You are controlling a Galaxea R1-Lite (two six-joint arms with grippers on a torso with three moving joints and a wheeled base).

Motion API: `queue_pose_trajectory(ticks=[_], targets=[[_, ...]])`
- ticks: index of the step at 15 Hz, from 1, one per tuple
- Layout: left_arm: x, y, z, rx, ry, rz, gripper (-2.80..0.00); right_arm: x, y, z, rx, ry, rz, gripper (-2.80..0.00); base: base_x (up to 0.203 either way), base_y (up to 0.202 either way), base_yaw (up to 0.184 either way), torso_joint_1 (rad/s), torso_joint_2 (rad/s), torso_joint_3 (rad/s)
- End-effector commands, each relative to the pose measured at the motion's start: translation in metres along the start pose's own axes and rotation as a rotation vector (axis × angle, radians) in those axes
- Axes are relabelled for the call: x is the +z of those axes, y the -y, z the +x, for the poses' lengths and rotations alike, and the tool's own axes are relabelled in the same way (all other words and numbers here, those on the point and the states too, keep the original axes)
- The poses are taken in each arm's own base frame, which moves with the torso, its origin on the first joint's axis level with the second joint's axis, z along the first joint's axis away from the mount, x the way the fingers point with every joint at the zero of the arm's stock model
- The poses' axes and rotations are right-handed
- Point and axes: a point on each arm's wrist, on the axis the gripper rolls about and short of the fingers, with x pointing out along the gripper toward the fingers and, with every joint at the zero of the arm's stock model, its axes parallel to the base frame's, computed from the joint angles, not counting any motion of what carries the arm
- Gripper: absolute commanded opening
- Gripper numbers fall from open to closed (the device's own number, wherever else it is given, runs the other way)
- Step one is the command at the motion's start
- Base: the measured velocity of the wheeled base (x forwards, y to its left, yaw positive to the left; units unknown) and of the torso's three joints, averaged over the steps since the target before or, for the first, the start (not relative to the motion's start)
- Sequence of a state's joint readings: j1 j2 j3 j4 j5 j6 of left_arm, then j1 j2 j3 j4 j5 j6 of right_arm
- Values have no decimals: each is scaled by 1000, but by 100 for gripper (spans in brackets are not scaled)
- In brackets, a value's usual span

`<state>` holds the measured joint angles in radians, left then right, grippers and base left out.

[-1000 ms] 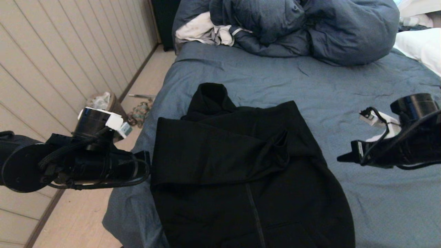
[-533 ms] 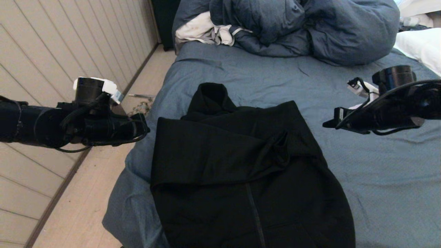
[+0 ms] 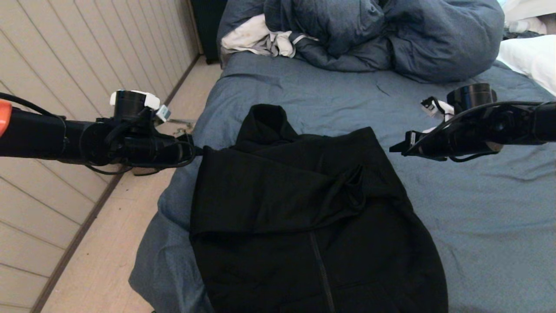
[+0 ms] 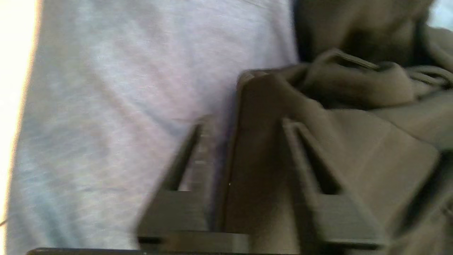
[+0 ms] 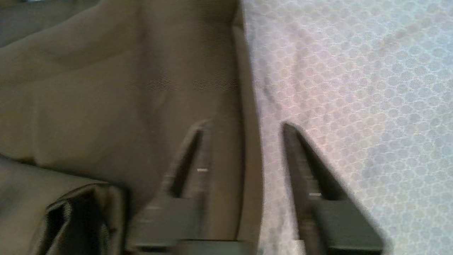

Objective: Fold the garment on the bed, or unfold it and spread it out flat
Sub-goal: Fold the black sweatshirt

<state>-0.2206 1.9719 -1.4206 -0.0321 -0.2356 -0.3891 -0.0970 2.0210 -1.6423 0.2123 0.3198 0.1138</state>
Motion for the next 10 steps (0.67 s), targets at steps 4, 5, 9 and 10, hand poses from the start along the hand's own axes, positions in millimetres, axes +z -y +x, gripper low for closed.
queue_pose_trajectory(ticks=[4,5,9,10], targets=[[2,4,-10,-79,-15,-2,0,-2,-1,12,10,-17,5,0,0,0,0,0,0,0],[0,3,-11,-84,-20,-3,0,-2,-2,17,15,-18,7,0,0,0,0,0,0,0],[12,-16,-23,-44,28,-26,0,9,-2,22,21,18,37,0,0,0,0,0,0,0],[17,-21,-26,-35,44,-32,0,8,-2,22,21,16,41,0,0,0,0,0,0,0]])
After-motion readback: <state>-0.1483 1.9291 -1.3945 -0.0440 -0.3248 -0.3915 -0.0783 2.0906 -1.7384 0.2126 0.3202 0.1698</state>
